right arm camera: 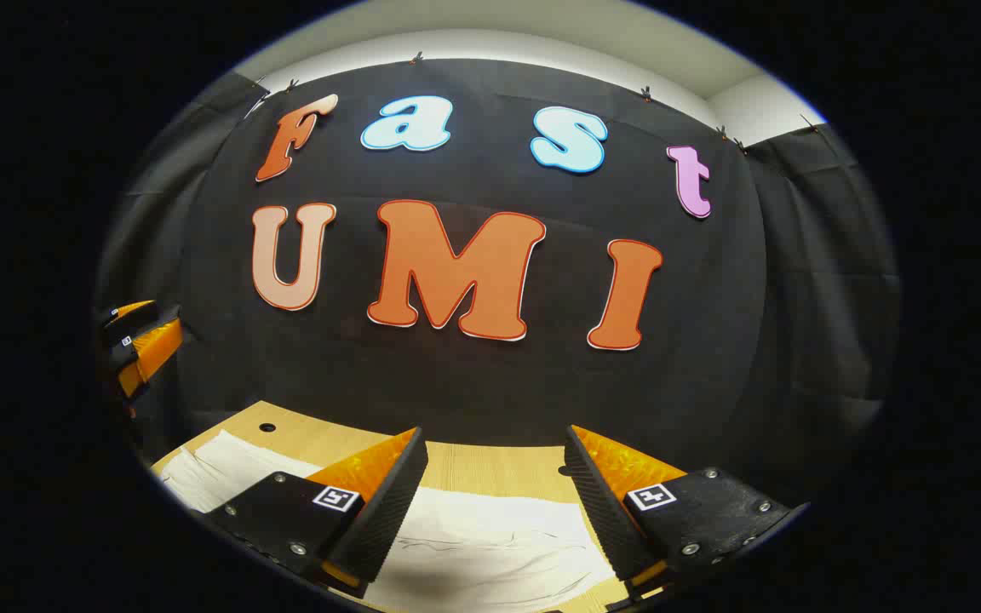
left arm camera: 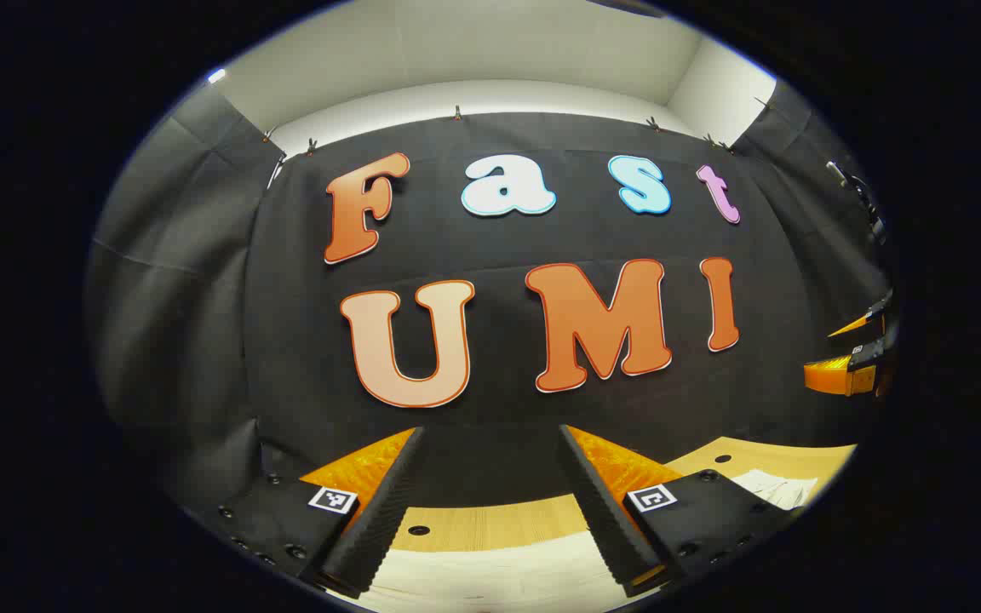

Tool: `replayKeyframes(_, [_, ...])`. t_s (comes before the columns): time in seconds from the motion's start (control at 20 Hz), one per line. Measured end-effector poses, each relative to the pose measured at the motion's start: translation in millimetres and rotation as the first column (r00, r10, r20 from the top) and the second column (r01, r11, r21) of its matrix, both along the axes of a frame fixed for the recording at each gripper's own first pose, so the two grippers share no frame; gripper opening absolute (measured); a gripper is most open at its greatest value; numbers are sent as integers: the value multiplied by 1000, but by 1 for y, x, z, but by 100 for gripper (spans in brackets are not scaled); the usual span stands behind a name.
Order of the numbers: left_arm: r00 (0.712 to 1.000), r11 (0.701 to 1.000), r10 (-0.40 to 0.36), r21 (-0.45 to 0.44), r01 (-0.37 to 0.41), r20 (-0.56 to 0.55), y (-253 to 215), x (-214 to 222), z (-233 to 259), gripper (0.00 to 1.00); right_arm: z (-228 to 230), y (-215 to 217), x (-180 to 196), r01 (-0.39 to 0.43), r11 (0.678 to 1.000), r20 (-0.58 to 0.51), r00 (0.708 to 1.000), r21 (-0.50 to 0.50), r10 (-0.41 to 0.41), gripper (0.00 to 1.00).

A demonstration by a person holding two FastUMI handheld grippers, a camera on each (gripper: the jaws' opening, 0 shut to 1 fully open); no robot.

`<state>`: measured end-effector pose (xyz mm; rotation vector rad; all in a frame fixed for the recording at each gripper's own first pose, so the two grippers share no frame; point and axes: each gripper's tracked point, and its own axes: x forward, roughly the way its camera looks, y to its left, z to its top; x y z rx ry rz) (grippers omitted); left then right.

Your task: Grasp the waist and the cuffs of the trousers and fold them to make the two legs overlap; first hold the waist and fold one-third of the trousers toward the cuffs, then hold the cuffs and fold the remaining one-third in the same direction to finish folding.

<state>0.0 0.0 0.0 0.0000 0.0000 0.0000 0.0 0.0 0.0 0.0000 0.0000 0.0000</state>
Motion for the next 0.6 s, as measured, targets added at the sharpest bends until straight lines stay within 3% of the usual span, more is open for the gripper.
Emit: replayKeyframes(0.6, [1000,1000,21,-4,-21,1,8,7,-2,100,-3,-8,0,18,1000,-3,1000,-8,-18,98])
